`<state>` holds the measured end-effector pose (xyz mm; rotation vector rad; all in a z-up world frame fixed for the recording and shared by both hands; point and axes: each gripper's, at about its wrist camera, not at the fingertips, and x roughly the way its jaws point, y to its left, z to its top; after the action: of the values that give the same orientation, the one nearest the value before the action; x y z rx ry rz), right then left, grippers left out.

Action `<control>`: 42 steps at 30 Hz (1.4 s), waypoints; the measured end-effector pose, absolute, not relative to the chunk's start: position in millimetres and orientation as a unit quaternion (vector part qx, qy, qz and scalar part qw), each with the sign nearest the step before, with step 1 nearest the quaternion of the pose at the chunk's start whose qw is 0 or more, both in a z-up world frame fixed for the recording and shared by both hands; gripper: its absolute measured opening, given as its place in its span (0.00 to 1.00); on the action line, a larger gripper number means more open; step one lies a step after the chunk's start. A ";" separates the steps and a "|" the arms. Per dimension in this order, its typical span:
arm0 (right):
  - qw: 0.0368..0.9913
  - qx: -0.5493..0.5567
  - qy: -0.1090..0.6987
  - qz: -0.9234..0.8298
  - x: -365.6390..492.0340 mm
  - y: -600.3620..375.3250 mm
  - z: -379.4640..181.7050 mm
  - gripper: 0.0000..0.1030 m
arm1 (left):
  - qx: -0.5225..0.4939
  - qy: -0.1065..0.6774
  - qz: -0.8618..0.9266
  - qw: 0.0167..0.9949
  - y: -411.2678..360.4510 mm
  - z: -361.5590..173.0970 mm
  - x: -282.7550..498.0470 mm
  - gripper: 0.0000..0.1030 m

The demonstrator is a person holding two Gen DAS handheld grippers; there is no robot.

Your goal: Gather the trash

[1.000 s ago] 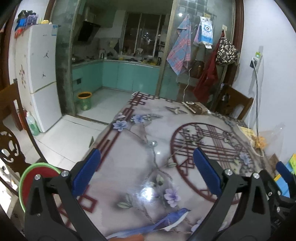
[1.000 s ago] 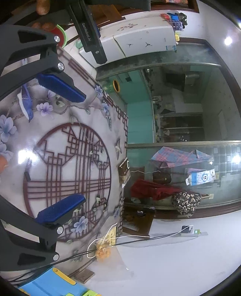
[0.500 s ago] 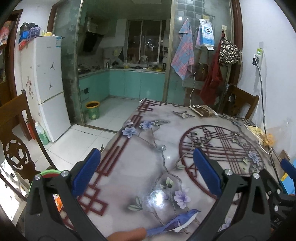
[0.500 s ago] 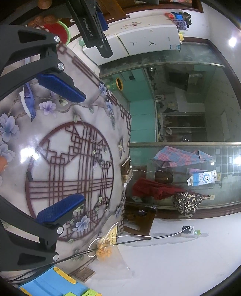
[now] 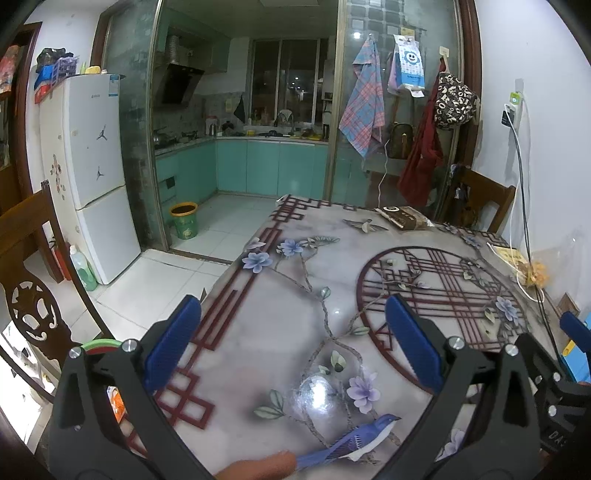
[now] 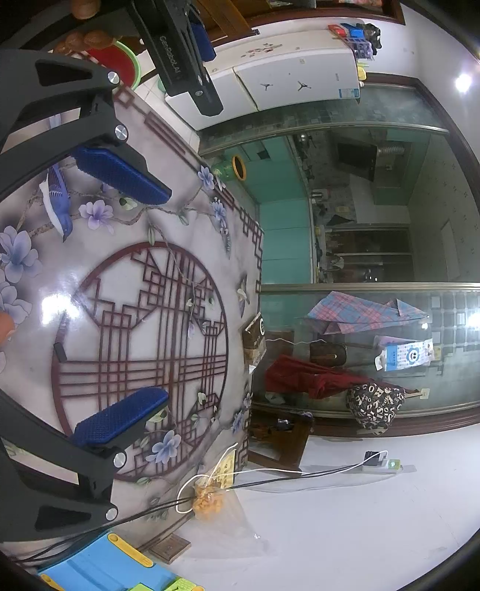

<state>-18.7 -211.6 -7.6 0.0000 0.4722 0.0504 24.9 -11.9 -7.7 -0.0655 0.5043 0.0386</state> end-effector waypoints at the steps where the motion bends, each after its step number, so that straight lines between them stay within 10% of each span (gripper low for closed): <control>1: 0.972 0.000 0.234 0.026 -18.5 -211.8 -7.0 0.93 | -0.032 0.250 0.018 0.968 -12.3 -8.0 25.0 0.95; 42: 0.947 0.022 0.319 -0.007 6.4 -272.5 -49.0 0.93 | 0.000 0.309 0.011 0.951 -34.8 -53.3 50.8 0.95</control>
<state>6.4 -272.5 -49.0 0.0447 0.6505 -0.0134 50.8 -34.8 -53.3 -0.0006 0.6285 0.0221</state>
